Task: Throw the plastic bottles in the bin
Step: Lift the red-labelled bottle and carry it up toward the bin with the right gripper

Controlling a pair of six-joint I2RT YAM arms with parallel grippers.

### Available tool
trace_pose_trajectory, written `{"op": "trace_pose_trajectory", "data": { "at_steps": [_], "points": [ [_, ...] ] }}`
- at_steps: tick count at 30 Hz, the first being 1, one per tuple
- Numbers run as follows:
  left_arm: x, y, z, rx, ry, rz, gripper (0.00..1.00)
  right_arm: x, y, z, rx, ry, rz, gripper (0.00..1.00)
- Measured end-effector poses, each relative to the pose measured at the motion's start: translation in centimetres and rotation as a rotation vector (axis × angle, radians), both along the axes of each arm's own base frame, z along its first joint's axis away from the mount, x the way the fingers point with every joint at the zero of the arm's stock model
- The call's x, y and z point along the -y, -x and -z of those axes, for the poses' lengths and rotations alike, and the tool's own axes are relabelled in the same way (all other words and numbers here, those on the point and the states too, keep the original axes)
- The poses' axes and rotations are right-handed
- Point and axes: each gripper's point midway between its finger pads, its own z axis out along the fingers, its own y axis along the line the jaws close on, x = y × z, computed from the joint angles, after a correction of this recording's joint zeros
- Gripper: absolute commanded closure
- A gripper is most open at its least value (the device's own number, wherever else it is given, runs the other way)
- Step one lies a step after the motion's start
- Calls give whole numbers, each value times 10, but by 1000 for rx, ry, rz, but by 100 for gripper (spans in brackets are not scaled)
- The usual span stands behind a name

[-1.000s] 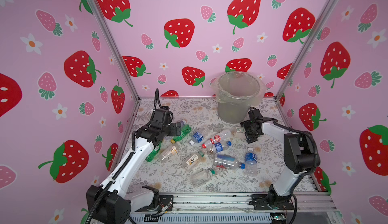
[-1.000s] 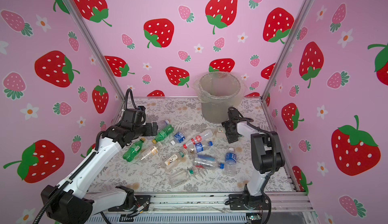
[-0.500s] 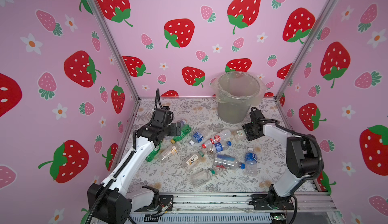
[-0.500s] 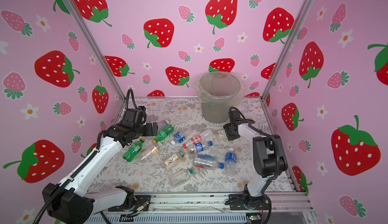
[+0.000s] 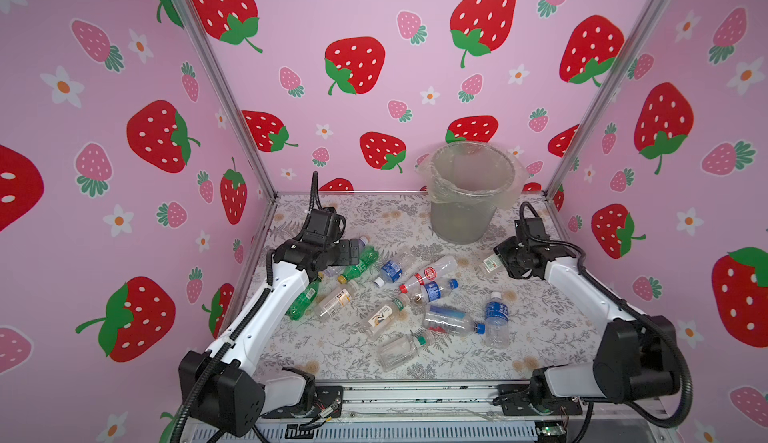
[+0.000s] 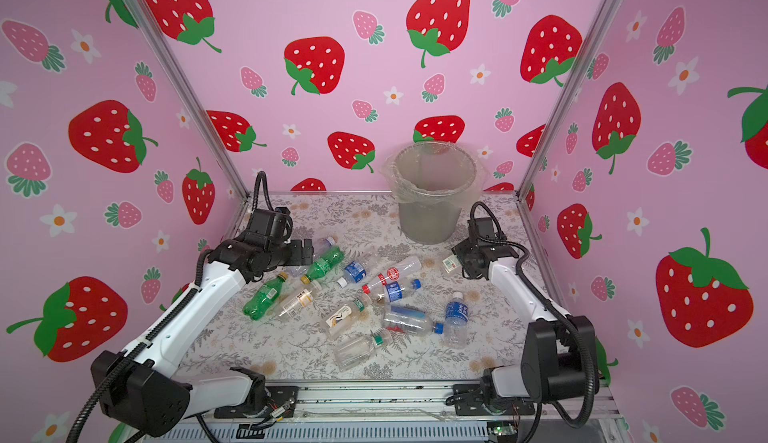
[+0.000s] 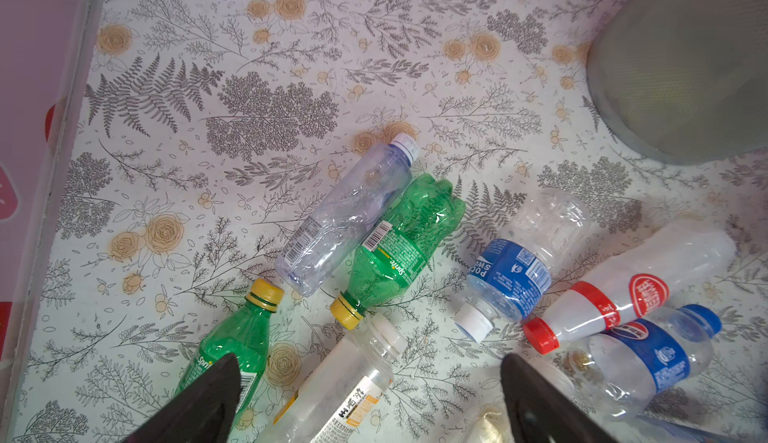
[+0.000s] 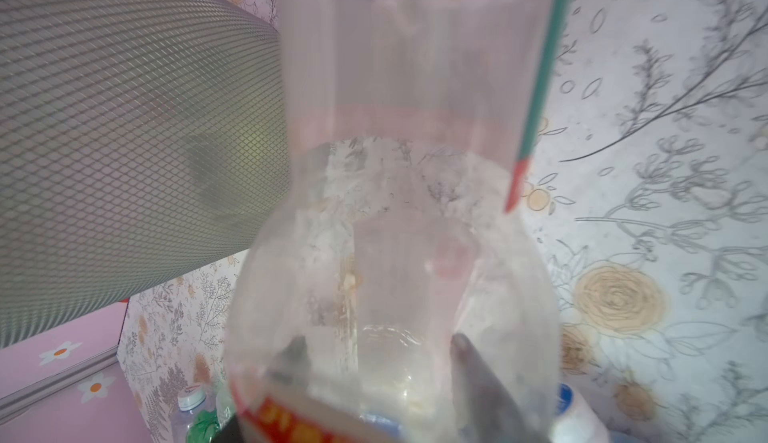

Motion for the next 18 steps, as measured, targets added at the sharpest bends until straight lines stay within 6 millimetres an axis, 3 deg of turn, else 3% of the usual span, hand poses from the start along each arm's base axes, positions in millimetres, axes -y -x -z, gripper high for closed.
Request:
{"op": "trace_pose_trajectory", "data": {
  "at_steps": [5, 11, 18],
  "points": [
    [3, -5, 13, -76, 18, -24, 1, 13, 5, -9, 32, 99, -86, 48],
    [8, -1, 18, -110, 54, -19, 1, 15, 8, -17, 41, 199, -206, 48],
    [10, -1, 18, -114, 68, -17, 1, 15, 12, -58, 173, 263, -289, 48]
  ]
}}
